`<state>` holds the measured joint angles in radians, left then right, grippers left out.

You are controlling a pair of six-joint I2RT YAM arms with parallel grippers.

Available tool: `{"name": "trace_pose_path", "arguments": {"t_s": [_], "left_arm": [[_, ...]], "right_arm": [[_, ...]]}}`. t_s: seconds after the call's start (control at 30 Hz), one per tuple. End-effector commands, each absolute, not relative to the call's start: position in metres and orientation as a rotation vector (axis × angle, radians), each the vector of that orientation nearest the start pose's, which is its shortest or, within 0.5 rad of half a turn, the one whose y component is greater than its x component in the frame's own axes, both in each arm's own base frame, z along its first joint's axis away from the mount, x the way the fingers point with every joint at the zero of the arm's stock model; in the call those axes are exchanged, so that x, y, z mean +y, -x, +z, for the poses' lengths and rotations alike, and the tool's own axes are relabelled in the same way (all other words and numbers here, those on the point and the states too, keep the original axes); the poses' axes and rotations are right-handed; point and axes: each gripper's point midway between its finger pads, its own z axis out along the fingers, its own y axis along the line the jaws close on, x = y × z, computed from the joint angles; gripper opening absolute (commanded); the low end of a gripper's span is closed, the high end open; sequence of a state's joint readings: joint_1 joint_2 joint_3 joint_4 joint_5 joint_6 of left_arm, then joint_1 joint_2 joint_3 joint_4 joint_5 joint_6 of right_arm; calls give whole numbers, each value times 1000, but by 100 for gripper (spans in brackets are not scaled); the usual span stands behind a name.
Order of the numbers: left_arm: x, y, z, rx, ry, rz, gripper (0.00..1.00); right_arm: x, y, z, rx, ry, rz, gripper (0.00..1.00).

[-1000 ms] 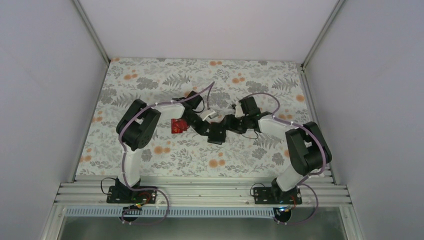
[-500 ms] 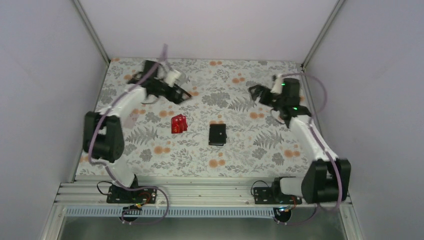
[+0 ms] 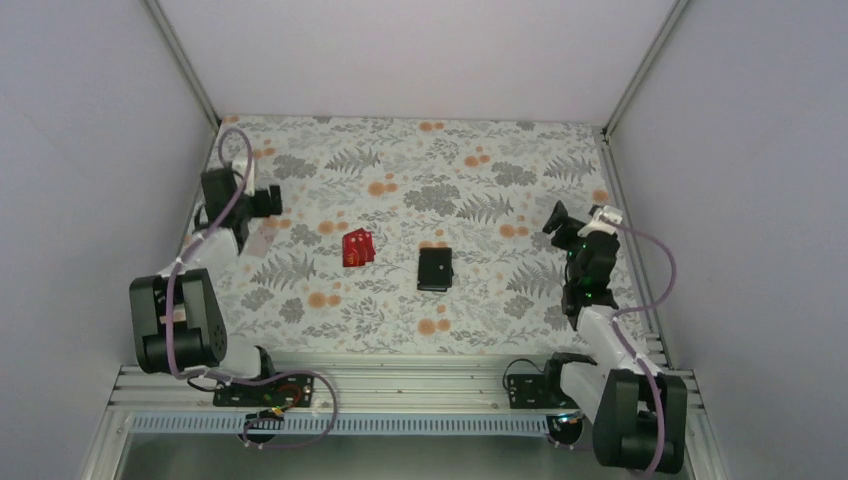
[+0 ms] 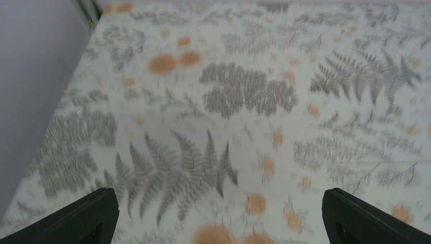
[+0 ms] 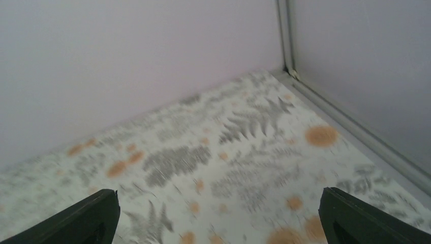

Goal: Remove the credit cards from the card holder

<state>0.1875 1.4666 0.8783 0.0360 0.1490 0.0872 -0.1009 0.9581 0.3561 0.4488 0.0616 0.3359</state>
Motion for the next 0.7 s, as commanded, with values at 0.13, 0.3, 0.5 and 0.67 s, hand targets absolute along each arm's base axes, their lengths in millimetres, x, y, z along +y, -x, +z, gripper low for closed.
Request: {"name": "trace_pose_path", "arguments": {"t_s": [0.13,0.3,0.5,0.67], "left_arm": [[47,-392,154,1834,19,61,100],[31,-374,142,1760,-60,75,100],[-7,-387,154,1667,-168,63,100],[-13,-385,145,1650,-188,66,100]], "right_arm": [[-49,-344,179,1564,-312,12,99],[-28,-344,179,1535,-189,32,99],[-12,-358,173,1550,-79,24,99],[2,-384,149,1640,2,30,99]]}}
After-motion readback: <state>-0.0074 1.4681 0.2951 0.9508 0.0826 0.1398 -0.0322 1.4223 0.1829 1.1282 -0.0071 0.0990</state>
